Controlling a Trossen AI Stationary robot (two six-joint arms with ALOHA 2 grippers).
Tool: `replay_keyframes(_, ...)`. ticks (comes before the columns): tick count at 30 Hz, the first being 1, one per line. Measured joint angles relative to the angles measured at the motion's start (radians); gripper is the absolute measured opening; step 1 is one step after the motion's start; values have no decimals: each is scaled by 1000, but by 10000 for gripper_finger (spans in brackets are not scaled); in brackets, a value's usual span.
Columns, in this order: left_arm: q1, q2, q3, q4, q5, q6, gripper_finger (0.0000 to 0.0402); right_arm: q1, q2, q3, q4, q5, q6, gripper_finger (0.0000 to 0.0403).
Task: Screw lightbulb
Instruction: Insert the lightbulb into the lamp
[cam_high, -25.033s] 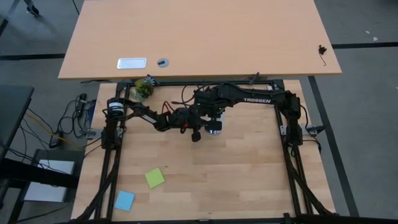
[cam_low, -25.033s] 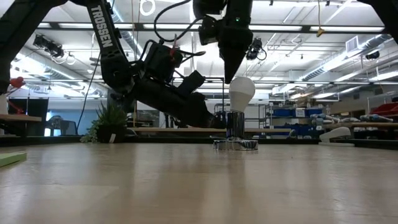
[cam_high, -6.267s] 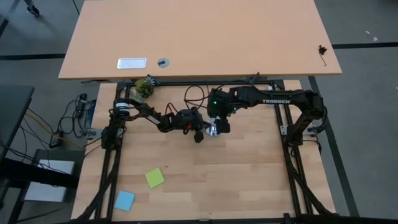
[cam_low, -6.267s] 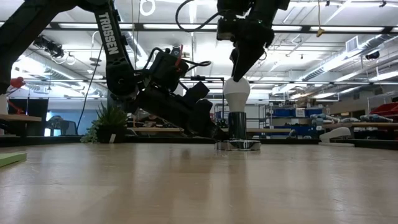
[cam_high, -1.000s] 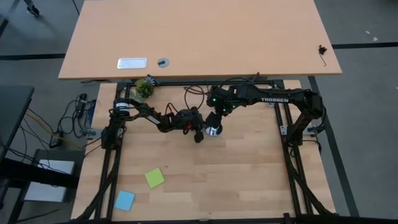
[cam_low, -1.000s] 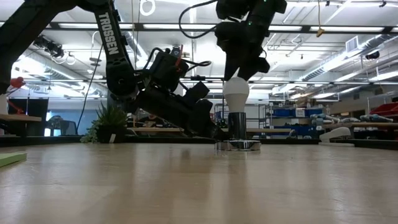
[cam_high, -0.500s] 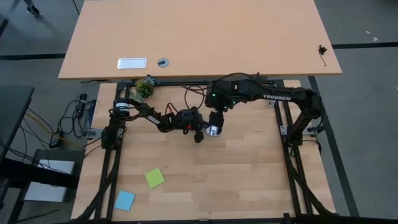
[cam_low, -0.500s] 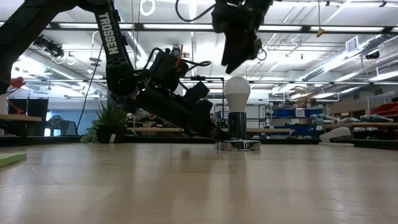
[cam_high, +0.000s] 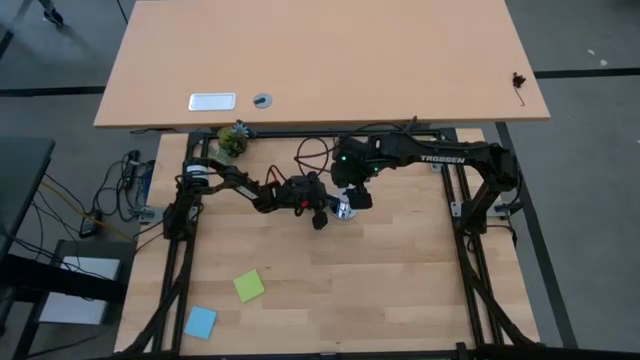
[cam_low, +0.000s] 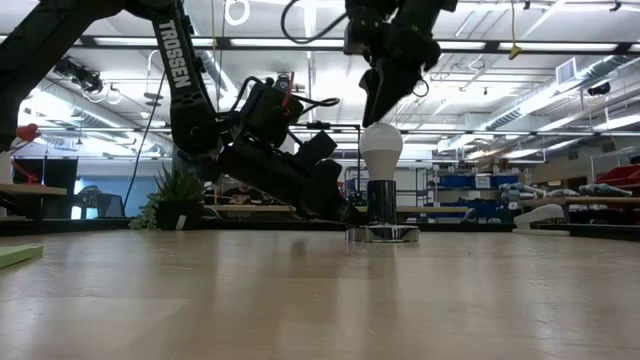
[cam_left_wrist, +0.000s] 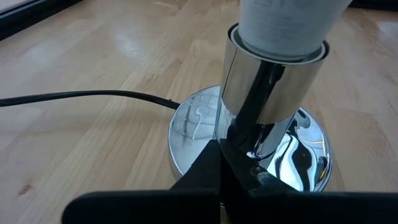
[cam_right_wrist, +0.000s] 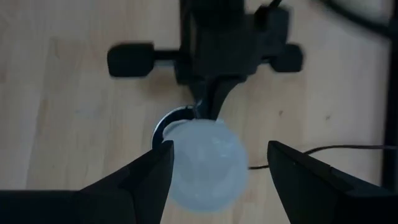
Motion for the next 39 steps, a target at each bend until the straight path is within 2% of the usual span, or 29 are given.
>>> replay_keyframes(9, 0, 0, 0, 0, 3, 3, 0, -1, 0, -59, 33, -11, -18, 264)
replay_keyframes(12, 0, 0, 0, 0, 3, 3, 0, 0, -2, -64, 34, -10, 24, 256)
replay_keyframes(15, 0, 0, 0, 0, 3, 3, 0, -1, -2, -64, 44, 2, 188, 245)
replay_keyframes(20, 0, 0, 0, 1, 3, 3, 0, -2, -2, -65, 49, 31, 664, 233)
replay_keyframes(22, 0, 0, 0, 2, 3, 3, 0, -1, -2, -66, 57, 35, 708, 233)
replay_keyframes(29, 0, 0, 0, 1, 3, 3, 0, 6, -1, -26, 71, 34, 590, 248)
replay_keyframes(35, 0, 0, 0, 1, 3, 2, 0, 7, -4, 49, 25, 98, 288, 266)
replay_keyframes(39, 0, 0, 0, 0, 3, 3, 0, 3, 0, 47, -44, 44, 92, 271)
